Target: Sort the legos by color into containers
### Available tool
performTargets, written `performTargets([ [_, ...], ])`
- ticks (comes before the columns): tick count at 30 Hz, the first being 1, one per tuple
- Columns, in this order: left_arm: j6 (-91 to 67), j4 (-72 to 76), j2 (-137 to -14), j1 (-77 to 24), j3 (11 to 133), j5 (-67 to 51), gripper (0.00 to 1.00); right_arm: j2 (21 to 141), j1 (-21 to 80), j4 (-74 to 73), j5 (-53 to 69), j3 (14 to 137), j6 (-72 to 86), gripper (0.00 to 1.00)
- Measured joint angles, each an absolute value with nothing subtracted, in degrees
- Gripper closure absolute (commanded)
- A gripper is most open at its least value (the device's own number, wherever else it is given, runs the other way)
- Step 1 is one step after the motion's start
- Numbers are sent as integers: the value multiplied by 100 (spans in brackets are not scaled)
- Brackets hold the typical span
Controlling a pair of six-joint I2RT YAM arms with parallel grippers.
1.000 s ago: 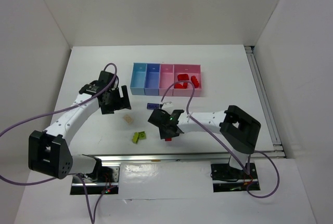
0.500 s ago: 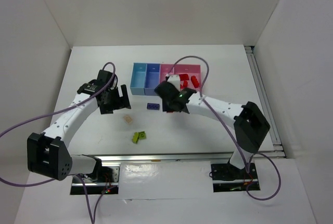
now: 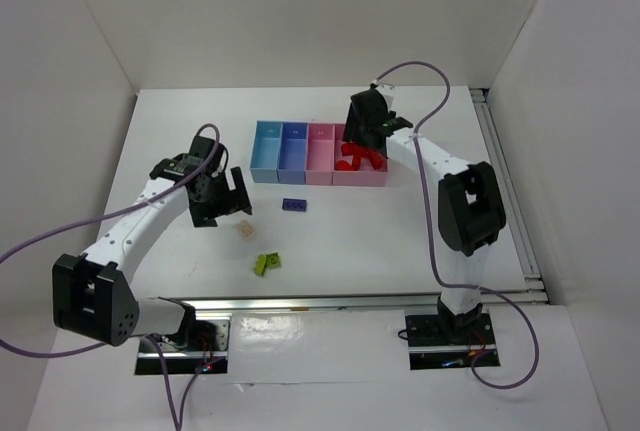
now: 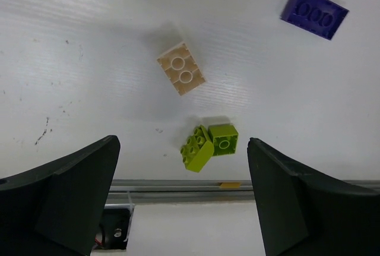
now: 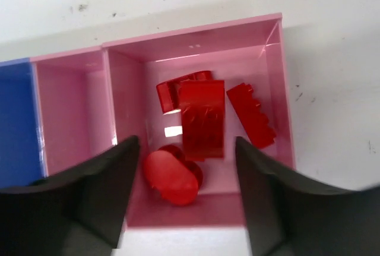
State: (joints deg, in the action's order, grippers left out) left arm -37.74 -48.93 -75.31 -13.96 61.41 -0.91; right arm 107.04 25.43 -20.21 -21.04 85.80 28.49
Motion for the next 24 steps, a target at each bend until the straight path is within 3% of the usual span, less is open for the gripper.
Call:
performTargets([
  [2,-3944,-4980,-7550,-1496,6141,115,0,10993,2467,-1951,-2005,8694,2823,15],
  [9,-4670,-4930,-7856,-1796,6082,499,10,11161,2464,-1925,-1903,8770,2700,14],
  [19,-5583,-4580,-8864,-1831,5970,744,10,9369,2552,-1957,-1863,7915,2565,9],
  [24,-5822,-4222,-9188,-1824,5968,749,14,9139,2600,-2064,-1855,7743,2565,8],
])
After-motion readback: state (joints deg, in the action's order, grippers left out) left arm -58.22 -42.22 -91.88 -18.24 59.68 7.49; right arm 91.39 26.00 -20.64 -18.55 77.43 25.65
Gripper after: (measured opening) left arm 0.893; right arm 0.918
